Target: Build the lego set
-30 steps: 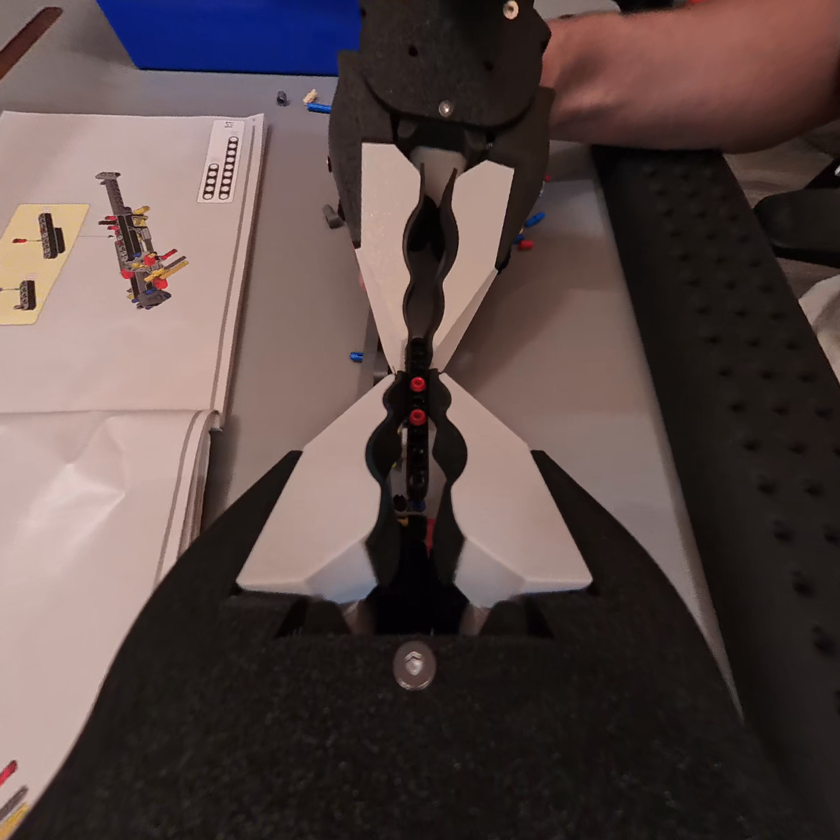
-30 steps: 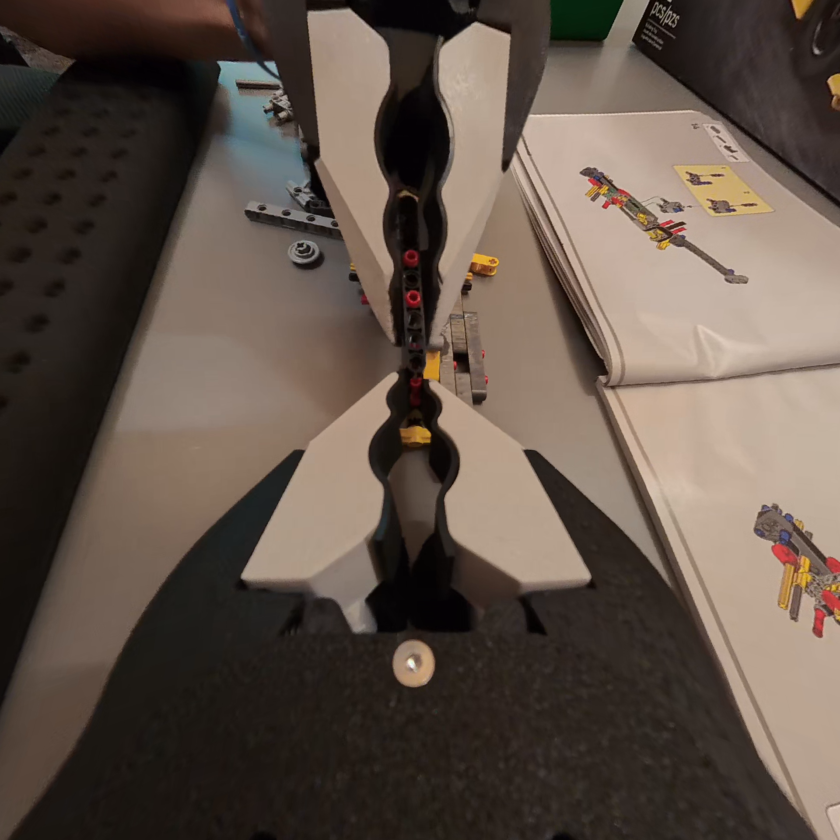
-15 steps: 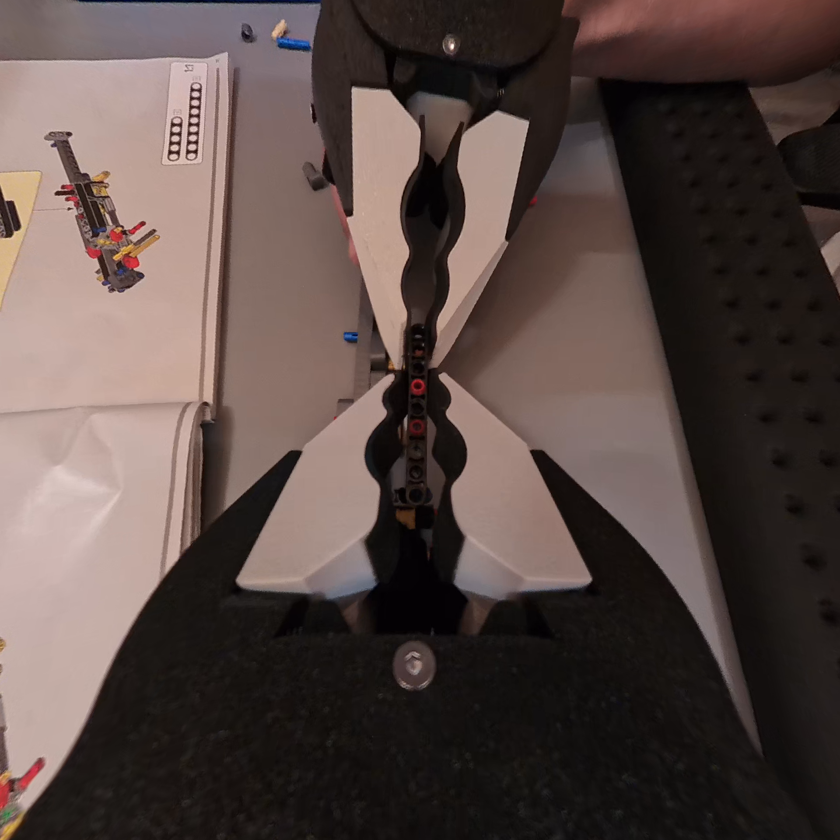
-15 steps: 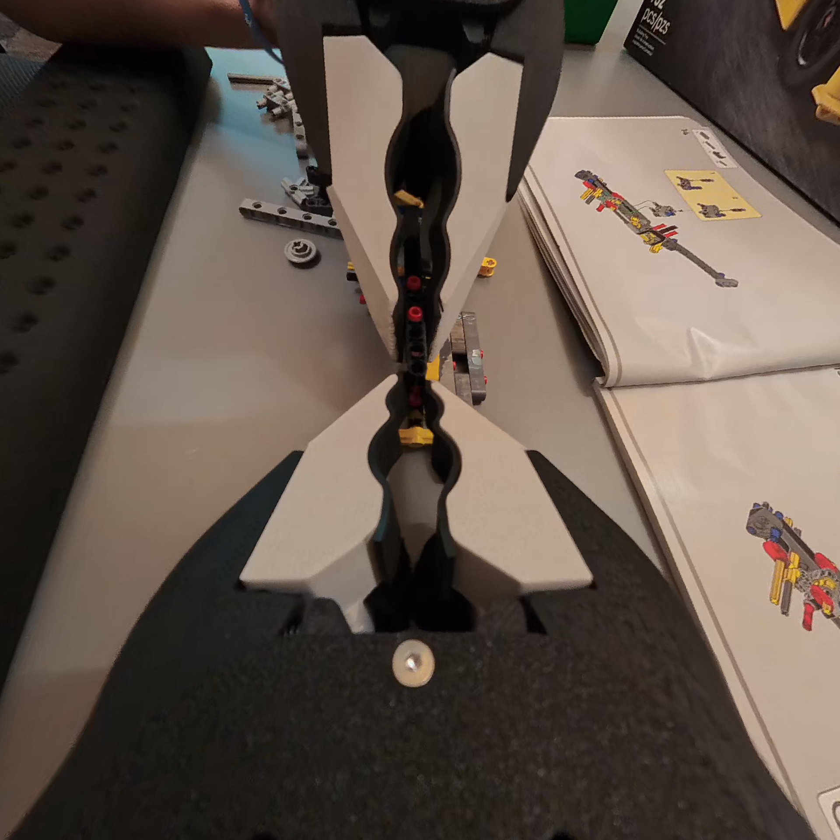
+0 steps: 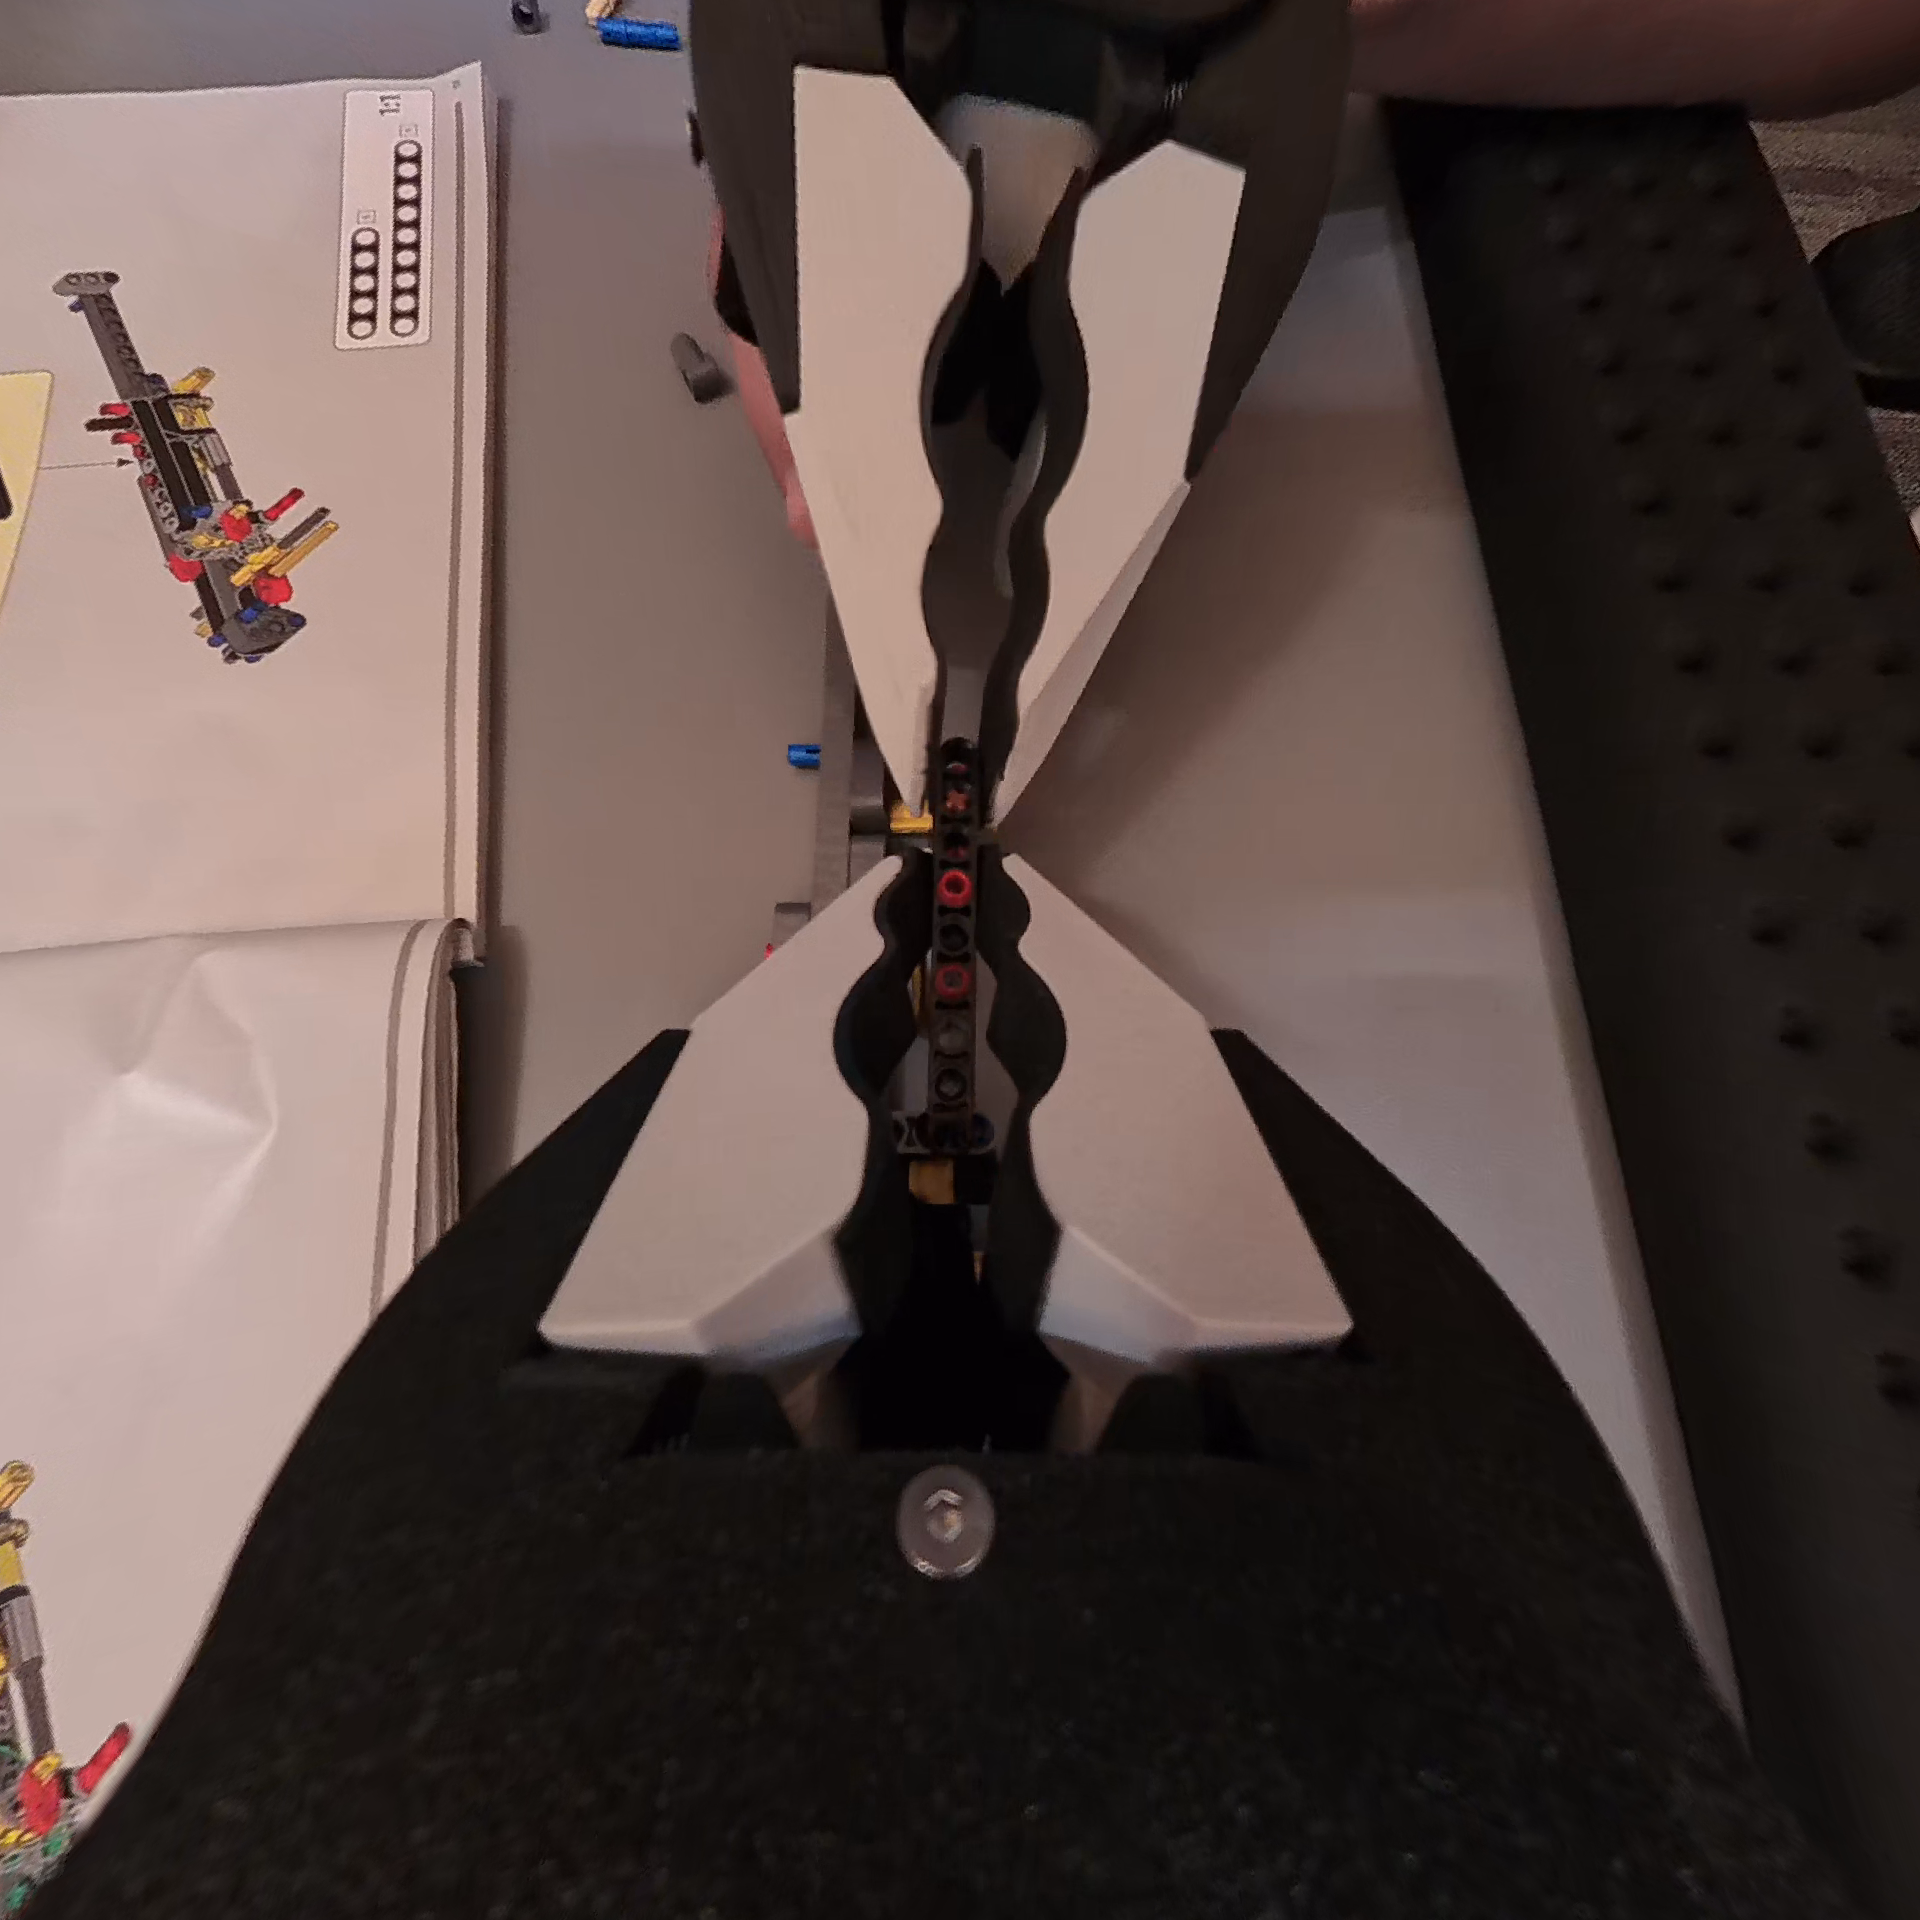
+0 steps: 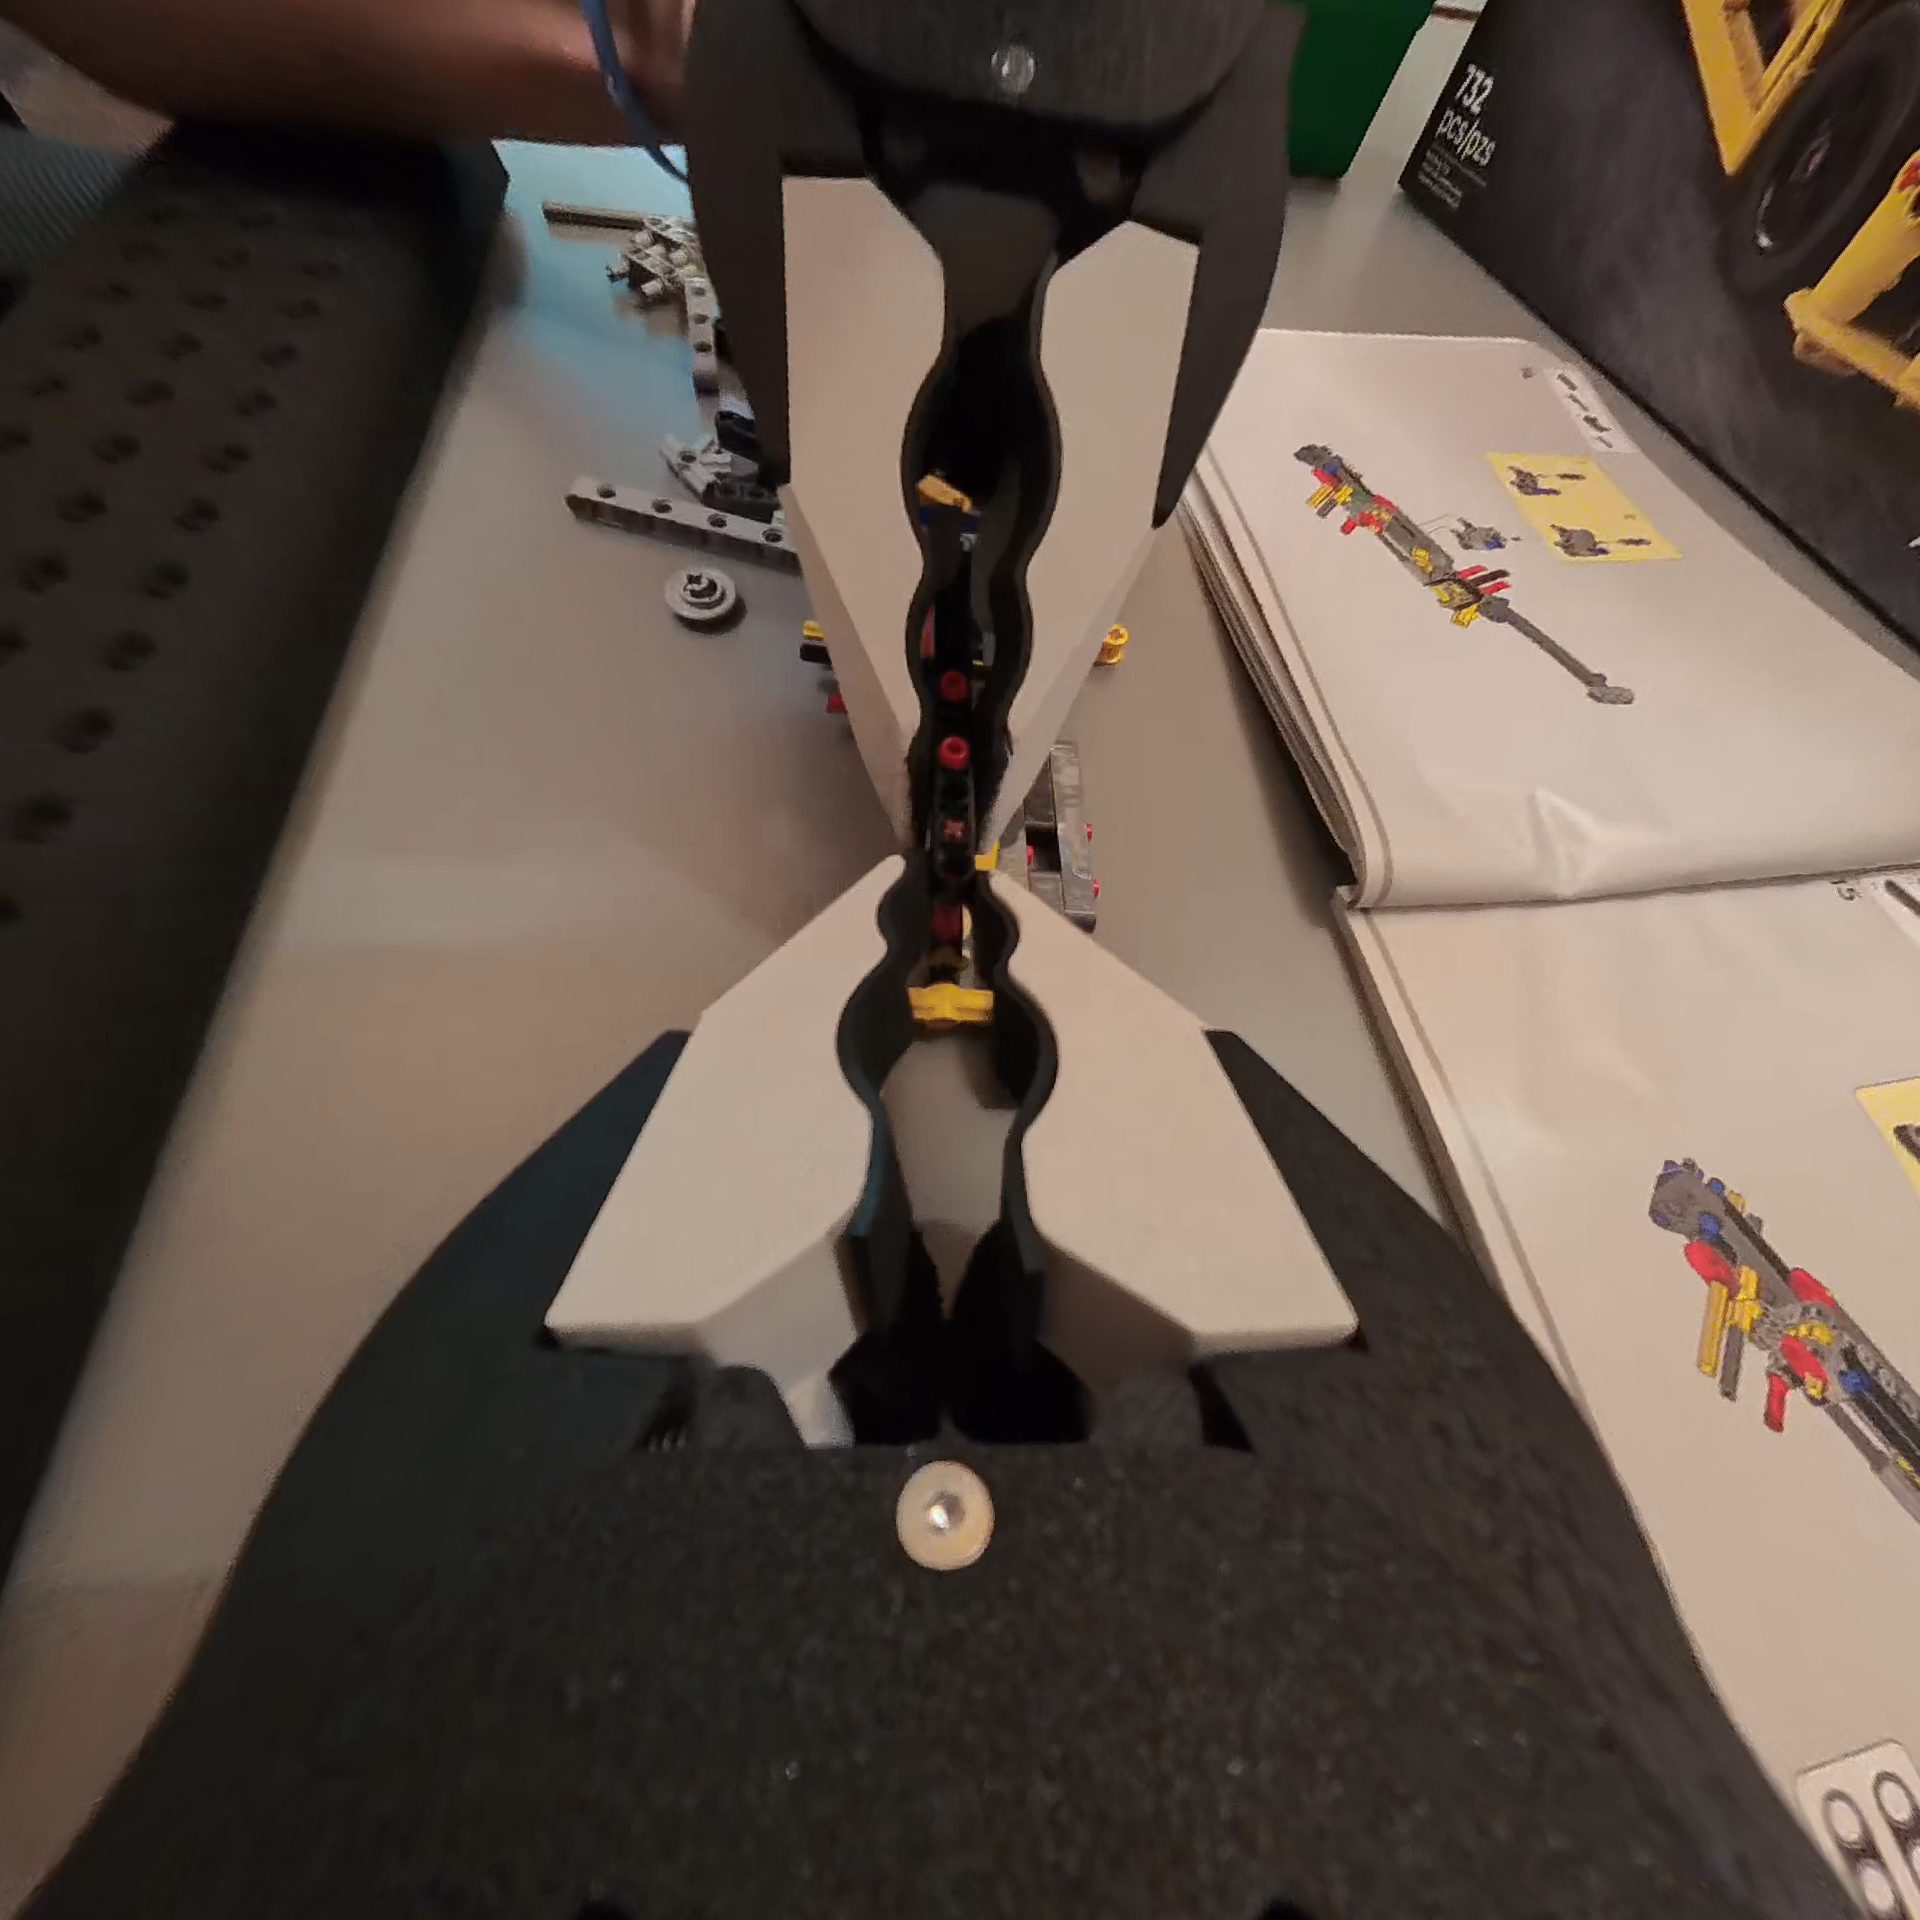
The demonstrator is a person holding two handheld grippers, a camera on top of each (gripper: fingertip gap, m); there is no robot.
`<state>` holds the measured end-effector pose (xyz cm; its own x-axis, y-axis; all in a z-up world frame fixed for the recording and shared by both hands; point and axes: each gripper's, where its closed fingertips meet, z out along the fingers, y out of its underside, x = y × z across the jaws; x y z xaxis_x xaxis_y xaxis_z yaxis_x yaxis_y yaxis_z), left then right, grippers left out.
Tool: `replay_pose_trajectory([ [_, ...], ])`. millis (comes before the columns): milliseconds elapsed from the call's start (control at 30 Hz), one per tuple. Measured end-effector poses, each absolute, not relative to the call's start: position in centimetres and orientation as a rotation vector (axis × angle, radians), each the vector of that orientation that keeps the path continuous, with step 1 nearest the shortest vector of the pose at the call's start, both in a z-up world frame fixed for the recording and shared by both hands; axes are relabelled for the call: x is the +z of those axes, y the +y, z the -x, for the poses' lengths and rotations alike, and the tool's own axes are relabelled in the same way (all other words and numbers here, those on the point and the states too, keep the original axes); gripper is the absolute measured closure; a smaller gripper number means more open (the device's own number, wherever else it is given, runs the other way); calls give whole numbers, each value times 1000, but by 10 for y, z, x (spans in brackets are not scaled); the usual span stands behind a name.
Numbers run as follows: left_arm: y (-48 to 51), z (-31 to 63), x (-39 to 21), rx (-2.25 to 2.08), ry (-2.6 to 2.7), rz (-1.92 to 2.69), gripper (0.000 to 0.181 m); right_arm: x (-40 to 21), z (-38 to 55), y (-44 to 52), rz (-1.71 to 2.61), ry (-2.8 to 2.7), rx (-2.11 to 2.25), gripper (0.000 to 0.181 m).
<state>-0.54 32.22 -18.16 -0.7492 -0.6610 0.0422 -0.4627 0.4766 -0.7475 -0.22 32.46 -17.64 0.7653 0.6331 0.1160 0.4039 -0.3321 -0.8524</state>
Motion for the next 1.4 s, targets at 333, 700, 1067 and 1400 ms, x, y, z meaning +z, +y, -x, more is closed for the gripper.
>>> replay_pose_trajectory([
  [333,331,11,-189,-1126,2454,1006,175,-177,2,326,1988,-764,326,175],
  [700,337,15,-187,-1065,2450,1039,151,-177,2,326,2002,-717,428,176],
  [1067,324,5,-190,-1106,2477,1060,175,-191,-1,320,2081,-735,416,164],
  [1400,319,5,-191,-1090,2529,1009,175,-199,2,319,2167,-790,399,175],
])
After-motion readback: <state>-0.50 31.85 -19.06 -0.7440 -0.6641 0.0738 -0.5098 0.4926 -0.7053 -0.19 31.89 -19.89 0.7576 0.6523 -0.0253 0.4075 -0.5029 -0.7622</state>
